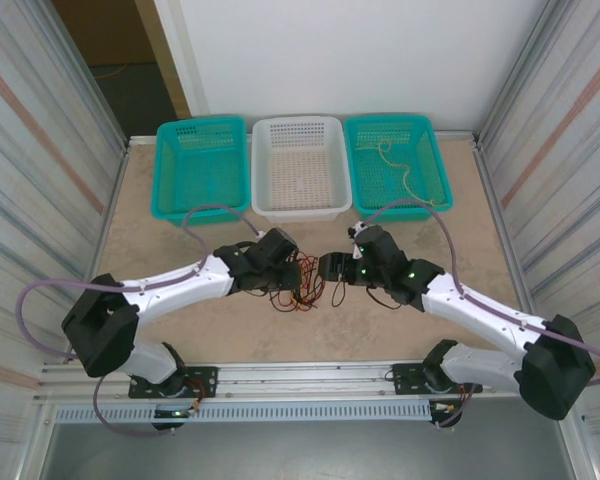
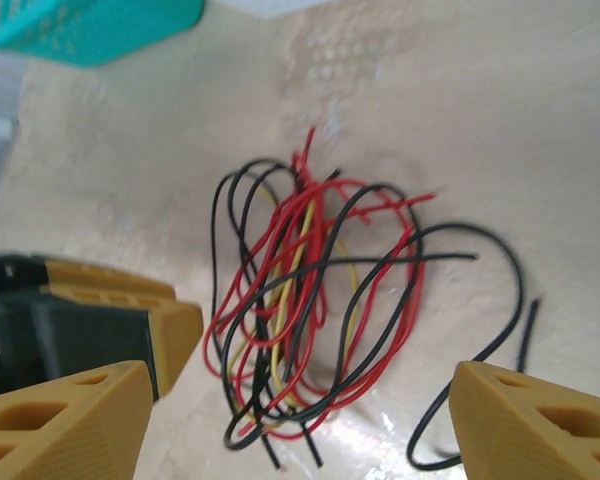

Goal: Untangle the cables

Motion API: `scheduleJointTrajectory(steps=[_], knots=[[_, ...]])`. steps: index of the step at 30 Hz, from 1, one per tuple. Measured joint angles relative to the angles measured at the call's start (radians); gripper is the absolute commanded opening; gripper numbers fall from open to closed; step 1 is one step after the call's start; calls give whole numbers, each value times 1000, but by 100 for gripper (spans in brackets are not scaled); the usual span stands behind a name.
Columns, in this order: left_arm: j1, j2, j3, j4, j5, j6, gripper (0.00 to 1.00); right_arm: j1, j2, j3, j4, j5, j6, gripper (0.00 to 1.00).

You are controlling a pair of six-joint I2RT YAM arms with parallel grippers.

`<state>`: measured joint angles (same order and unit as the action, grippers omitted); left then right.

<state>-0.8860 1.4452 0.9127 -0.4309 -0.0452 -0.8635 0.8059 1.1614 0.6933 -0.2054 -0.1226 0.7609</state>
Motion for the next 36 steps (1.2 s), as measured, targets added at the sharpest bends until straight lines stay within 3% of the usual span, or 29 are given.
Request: scheduleJointTrajectory(steps=[2,6,9,13,16,19,25,27,32,36], knots=[[-3,0,-12,16,2,-5,51,42,39,0,8,-8,9,59],[-13,0,-19,27,3,-18,50,82,61,2,-70,59,18,57],[-13,0,-31,42,11,-31,50,68,24,2,-149,119,18,57],[-13,0,-32,47,14,-27,48,-3,-10,2,-196,149,24,49],[-13,0,-32,47,16,-27,48,-84,66,2,-187,123,38,48],[-13,0,-32,47,19,-27,48,-101,182,3,-164,76,43,49],[-13,0,-32,43,13,-20,50,-97,342,43,-116,12,47,29],[-13,0,-32,44,10,-19,51,-97,349,60,-120,14,41,29],[-13,2,-32,46,10,-6,50,-97,283,70,-140,24,10,49],[-13,5,-31,43,9,11,50,-82,263,92,-138,25,11,47]])
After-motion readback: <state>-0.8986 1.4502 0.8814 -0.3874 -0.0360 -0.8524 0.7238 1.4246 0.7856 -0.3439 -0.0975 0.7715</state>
